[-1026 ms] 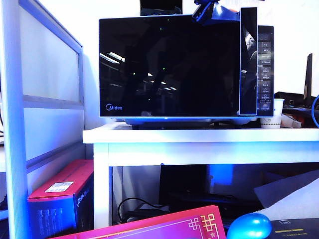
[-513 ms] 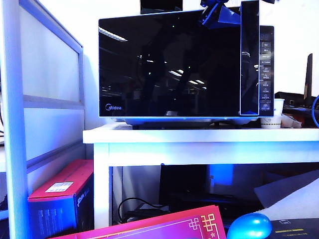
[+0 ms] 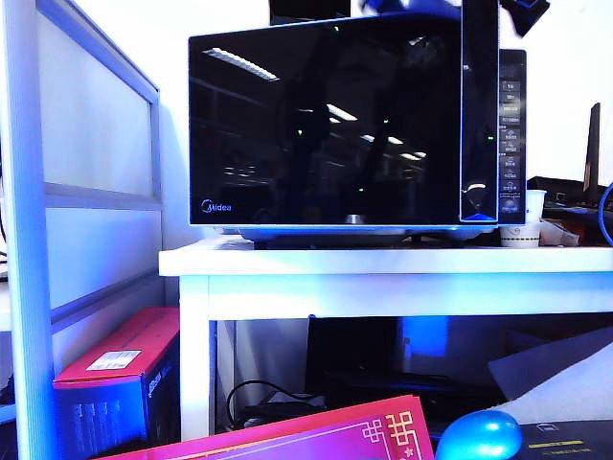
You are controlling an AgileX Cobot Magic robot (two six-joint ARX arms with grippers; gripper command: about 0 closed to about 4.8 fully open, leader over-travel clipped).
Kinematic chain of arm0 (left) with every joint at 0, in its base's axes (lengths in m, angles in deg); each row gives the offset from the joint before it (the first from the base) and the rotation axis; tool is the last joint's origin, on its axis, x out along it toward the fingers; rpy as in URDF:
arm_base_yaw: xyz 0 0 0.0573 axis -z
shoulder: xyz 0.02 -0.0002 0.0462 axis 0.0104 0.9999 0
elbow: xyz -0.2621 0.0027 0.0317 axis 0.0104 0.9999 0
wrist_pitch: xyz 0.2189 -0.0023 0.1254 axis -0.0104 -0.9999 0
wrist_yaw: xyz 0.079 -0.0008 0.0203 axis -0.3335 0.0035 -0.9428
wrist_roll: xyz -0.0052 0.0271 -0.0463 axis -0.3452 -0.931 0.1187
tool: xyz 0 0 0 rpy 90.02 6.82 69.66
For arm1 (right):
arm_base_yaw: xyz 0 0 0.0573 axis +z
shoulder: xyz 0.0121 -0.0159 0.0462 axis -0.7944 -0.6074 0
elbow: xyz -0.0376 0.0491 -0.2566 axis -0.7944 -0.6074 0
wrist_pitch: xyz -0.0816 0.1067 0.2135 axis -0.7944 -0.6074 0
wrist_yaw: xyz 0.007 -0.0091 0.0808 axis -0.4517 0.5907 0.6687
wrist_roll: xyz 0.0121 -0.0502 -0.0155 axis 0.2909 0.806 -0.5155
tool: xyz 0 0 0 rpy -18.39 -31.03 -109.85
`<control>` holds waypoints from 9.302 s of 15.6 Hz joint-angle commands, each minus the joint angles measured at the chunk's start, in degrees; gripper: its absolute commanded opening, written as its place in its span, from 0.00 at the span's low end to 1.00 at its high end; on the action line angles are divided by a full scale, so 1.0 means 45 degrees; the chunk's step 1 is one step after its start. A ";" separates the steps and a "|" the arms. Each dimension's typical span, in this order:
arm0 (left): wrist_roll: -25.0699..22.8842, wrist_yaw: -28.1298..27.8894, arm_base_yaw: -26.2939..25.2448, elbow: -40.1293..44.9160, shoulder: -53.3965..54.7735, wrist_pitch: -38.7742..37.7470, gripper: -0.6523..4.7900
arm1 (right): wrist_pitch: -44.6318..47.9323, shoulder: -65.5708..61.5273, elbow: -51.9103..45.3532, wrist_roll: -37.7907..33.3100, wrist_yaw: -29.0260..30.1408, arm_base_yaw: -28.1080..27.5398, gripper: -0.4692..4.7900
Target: Open the microwave door, place the orange inside the microwave, then close the microwave door.
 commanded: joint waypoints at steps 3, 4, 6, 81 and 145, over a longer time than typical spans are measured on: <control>-0.0078 -0.0903 0.0029 -0.0073 -0.0656 -0.0607 0.80 | -0.0889 0.0053 0.0053 0.0121 0.1880 0.0083 1.00; -0.0131 -0.1501 0.0029 -0.0073 -0.0879 -0.0665 0.80 | -0.1020 0.0053 0.0053 0.0121 0.2118 0.0083 1.00; -0.0554 -0.2754 0.0010 -0.0073 -0.1462 -0.0651 0.80 | -0.1093 0.0097 0.0053 0.0121 0.2166 0.0083 1.00; -0.0389 -0.4507 -0.0602 -0.0068 0.0039 -0.4507 0.80 | 0.5362 -0.6120 0.6334 -0.5863 0.3672 0.0063 0.65; -0.1812 -0.8626 -0.0661 -0.0228 -0.5163 -0.6334 0.65 | -0.8170 -0.2788 0.6251 -0.2055 0.6173 0.3259 0.69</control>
